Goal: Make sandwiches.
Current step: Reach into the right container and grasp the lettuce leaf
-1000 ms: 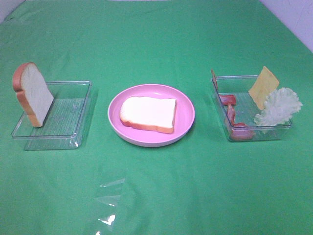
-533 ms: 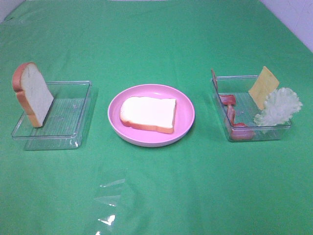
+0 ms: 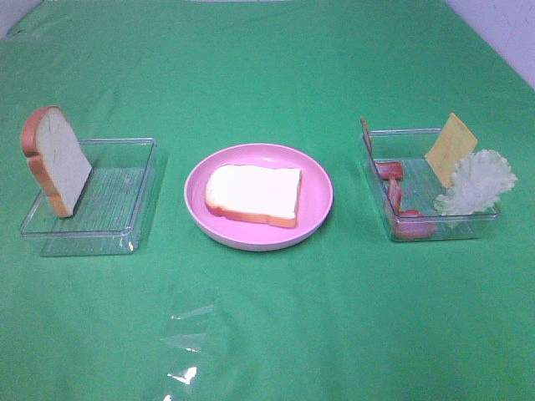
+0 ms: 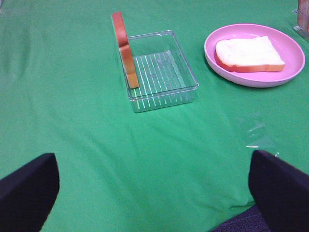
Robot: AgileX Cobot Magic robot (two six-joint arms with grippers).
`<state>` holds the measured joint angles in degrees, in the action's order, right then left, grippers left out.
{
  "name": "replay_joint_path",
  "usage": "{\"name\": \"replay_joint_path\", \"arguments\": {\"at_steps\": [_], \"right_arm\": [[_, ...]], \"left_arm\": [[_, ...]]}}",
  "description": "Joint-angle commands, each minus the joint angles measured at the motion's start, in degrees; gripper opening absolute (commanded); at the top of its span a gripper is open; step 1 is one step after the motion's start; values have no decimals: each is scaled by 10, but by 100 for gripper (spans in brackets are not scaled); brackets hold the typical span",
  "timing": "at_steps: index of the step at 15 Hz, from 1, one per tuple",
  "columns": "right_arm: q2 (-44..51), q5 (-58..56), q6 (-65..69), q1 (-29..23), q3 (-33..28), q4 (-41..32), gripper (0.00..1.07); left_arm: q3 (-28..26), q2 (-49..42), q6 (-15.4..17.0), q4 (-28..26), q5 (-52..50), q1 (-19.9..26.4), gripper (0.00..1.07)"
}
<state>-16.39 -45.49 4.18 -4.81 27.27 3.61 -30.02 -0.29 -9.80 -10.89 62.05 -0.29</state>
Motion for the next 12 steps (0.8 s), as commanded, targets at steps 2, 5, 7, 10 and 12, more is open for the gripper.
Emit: {"name": "replay_joint_path", "arguments": {"at_steps": [2, 5, 7, 10, 12], "right_arm": [[-128, 123, 48, -8, 3, 65, 98], [-229, 132, 70, -8, 17, 84, 98], [-319, 117, 84, -7, 64, 94, 98], [-472, 40, 86, -6, 169, 95, 98], [-544, 5, 88, -6, 222, 95, 98]], "left_arm": [[0, -10, -1, -1, -1, 2, 102], [0, -10, -1, -1, -1, 2, 102], [0, -10, -1, -1, -1, 2, 102], [0, -10, -1, -1, -1, 2, 102], [0, -10, -1, -1, -1, 2, 102]]}}
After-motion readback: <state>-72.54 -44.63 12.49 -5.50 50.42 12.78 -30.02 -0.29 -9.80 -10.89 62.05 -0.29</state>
